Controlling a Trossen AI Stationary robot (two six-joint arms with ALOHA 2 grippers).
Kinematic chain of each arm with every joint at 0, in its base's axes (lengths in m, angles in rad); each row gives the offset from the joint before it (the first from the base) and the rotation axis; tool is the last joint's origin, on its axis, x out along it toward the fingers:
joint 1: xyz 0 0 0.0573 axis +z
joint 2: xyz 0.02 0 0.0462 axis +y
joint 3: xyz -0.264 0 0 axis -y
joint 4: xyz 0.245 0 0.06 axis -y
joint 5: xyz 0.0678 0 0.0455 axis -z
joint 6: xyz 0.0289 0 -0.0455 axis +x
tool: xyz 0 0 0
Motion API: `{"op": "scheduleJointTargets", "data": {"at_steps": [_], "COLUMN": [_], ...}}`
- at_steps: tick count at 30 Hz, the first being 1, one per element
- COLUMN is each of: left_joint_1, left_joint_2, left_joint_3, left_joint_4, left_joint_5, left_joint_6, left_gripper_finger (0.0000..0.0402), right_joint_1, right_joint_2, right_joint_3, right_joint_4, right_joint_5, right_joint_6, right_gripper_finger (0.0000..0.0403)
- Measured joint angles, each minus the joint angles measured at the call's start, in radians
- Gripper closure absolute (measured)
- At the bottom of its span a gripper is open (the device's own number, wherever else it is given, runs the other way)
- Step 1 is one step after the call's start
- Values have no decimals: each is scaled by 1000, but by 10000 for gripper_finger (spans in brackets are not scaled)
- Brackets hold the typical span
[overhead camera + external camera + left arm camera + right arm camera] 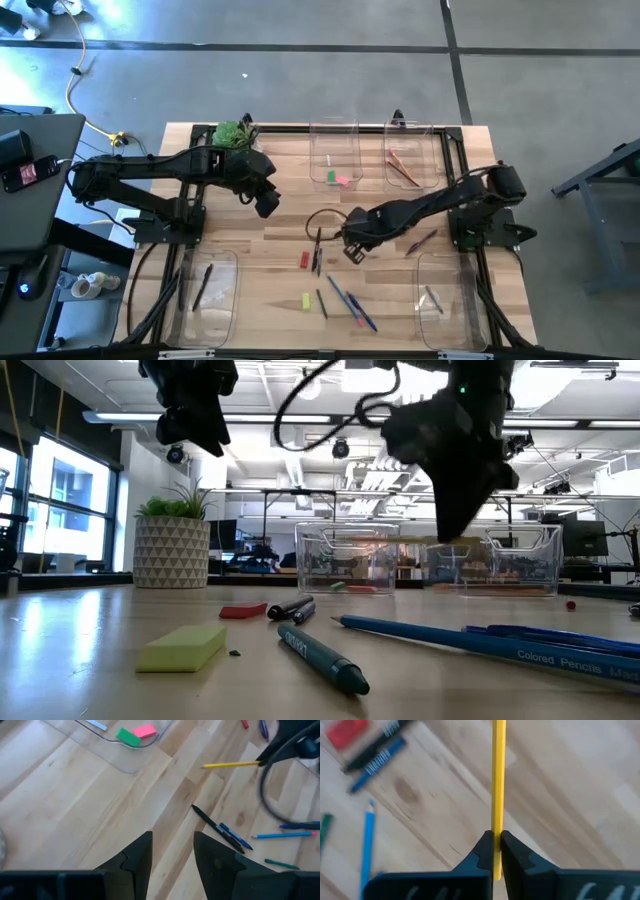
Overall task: Sort crayons/erasers/pens/pencils in bins
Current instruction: Put the yellow pencil into the top right transparent bin
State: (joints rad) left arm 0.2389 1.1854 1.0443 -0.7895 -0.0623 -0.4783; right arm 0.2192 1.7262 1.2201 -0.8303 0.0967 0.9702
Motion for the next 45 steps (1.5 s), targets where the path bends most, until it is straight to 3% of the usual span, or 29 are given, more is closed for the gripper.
{"op": "scheduleJointTargets", "data": {"at_steps": [15, 28, 35, 45], "left_joint_1": [6, 82, 113, 128], "left_joint_2": [0, 0, 0, 4], "left_joint_3": [0, 0, 1, 1], "left_joint_4": [35, 262, 286, 296], "left_joint_5": [-94, -99, -99, -108], "left_joint_6": [47, 281, 384, 377], "left_gripper_finger": [271, 271, 271, 271], "right_joint_1": [-64, -289, -447, -641], "right_joint_2": [-291, -456, -458, -451], "right_joint_3": [2, 3, -8, -105], "right_joint_4": [-116, -310, -427, -422], "right_joint_5": [266, 452, 433, 230], "right_joint_6": [73, 77, 67, -139], "right_gripper_finger": [402, 402, 402, 402]}}
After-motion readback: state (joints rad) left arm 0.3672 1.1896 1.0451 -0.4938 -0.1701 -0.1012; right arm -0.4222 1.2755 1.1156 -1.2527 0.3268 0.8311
